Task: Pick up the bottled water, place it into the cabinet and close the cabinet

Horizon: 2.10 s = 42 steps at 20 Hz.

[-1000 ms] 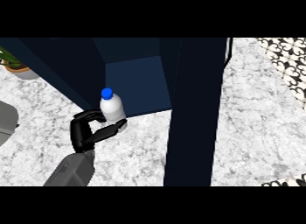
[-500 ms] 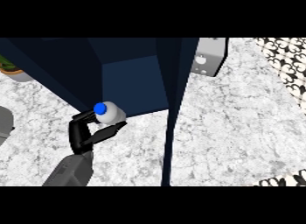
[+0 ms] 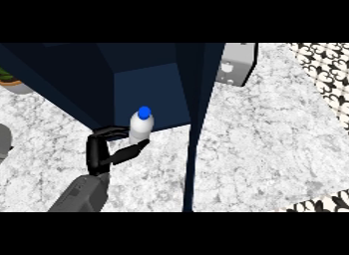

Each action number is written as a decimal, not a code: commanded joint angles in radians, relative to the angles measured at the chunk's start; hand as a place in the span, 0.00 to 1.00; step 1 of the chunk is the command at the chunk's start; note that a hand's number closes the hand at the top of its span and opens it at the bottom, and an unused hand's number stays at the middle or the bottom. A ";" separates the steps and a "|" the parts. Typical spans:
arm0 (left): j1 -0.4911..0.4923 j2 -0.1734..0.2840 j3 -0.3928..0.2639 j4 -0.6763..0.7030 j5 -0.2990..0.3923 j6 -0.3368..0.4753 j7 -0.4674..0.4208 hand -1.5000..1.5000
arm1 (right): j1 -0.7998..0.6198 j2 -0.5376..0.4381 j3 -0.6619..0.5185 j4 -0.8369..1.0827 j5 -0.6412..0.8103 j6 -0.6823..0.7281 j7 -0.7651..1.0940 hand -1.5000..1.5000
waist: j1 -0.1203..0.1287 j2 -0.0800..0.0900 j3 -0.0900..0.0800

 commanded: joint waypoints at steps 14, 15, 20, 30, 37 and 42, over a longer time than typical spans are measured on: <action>-0.320 -0.124 -0.039 0.020 0.034 -0.107 0.063 1.00 | 0.045 -0.016 -0.043 -0.039 0.013 0.018 0.006 0.00 | 0.078 -0.015 -0.011; -0.316 -0.121 -0.039 0.031 0.038 -0.122 0.062 1.00 | 0.047 -0.031 -0.062 -0.031 -0.014 0.034 0.008 0.00 | 0.084 -0.016 -0.011; -0.307 -0.141 -0.022 0.024 0.087 -0.226 0.055 1.00 | 0.067 -0.043 -0.068 -0.064 -0.009 0.025 0.038 0.00 | 0.120 -0.019 -0.012; -0.126 -0.146 -0.069 -0.068 0.108 -0.461 0.028 1.00 | 0.231 0.011 -0.068 -0.292 -0.061 0.059 0.118 1.00 | 0.198 -0.029 -0.009; -0.020 -0.055 -0.104 -0.223 0.062 -0.523 0.084 0.00 | 0.182 0.011 -0.010 -0.372 -0.069 -0.017 0.190 1.00 | 0.214 -0.028 -0.009; 0.091 0.037 -0.102 -0.368 0.082 -0.571 0.132 0.00 | 0.233 0.005 -0.038 -0.406 -0.084 0.022 0.171 1.00 | 0.205 -0.032 -0.009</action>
